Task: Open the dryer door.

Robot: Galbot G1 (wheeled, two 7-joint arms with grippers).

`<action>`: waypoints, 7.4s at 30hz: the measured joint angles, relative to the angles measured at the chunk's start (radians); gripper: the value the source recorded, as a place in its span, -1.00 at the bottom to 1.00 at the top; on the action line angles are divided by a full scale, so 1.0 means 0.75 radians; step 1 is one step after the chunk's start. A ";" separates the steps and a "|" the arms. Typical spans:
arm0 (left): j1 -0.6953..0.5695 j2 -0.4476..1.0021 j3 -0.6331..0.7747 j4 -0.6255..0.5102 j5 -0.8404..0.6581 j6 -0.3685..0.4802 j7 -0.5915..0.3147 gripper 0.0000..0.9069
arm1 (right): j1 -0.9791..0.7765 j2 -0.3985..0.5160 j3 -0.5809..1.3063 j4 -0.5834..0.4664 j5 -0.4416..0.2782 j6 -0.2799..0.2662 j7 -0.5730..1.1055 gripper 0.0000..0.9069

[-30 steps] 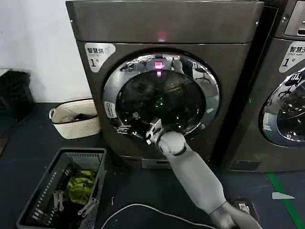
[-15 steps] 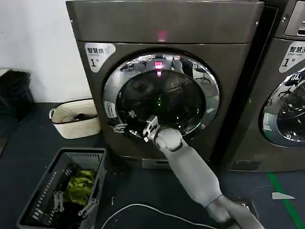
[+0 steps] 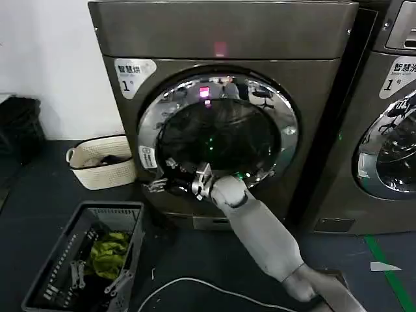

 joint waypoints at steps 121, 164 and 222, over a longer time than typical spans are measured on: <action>-1.851 0.239 1.552 0.943 -0.484 0.278 0.279 1.00 | -1.861 -0.092 3.358 0.339 -0.401 0.170 1.071 1.00; -2.026 0.399 1.754 0.858 -0.144 0.104 0.302 1.00 | -1.831 -0.148 3.367 0.233 -0.322 0.182 1.141 1.00; -1.777 1.484 1.275 1.193 1.904 -0.546 0.273 1.00 | -1.752 -0.175 3.175 0.226 -0.114 0.240 1.080 1.00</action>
